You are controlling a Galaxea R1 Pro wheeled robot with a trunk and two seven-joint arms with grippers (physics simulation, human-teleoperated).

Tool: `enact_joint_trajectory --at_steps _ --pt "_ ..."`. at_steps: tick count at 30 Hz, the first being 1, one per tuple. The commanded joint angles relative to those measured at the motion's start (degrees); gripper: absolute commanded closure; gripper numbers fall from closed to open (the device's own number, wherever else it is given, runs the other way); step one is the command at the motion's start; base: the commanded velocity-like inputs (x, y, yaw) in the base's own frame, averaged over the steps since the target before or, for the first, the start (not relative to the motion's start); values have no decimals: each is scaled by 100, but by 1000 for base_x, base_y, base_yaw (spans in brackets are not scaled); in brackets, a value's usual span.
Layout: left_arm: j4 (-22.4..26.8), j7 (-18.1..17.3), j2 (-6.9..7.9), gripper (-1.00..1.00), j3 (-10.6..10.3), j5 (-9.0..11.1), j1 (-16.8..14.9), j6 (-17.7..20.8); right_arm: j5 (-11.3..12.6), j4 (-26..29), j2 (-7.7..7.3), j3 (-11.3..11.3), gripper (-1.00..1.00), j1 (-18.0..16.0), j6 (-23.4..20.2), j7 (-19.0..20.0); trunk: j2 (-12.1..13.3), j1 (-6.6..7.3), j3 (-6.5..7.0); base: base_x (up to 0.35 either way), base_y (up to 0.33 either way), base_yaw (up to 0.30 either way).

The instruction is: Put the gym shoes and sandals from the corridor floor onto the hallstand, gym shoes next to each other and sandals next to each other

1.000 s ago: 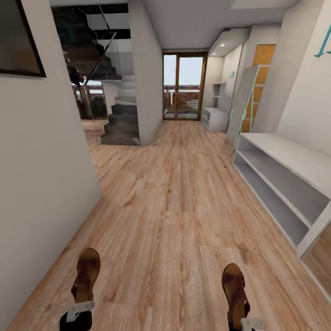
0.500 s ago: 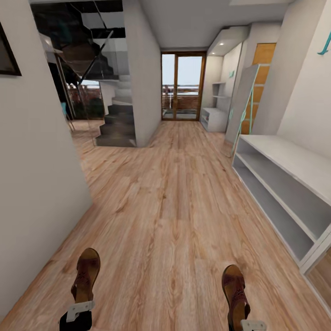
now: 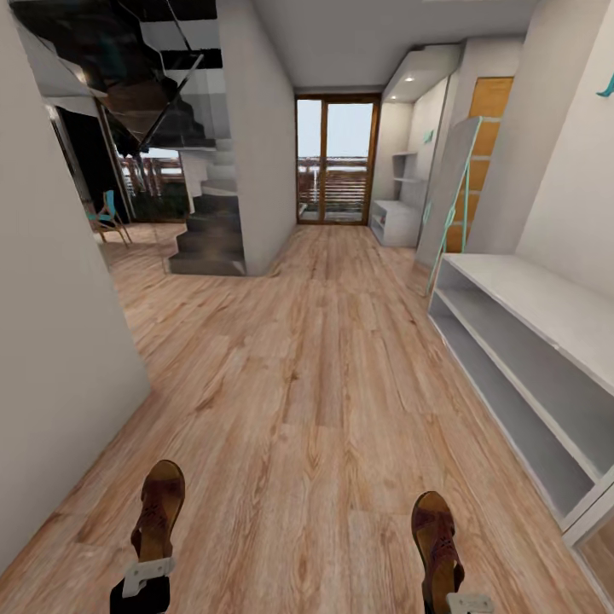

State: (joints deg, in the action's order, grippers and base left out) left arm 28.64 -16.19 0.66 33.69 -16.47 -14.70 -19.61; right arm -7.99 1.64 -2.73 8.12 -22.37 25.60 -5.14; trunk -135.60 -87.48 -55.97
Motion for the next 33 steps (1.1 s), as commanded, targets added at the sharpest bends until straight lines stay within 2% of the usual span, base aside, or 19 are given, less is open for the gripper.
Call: enact_joint_trajectory --at_steps 1,33 --pt "1 -42 -5 100 50 -59 -7 -25 -62 -5 1 41 100 -4 15 -22 -2 -2 -5 303 -169 0" --pt "1 -45 -5 100 41 -73 -7 -26 -62 -5 1 41 100 -4 15 -22 -2 -2 -5 306 -161 0"
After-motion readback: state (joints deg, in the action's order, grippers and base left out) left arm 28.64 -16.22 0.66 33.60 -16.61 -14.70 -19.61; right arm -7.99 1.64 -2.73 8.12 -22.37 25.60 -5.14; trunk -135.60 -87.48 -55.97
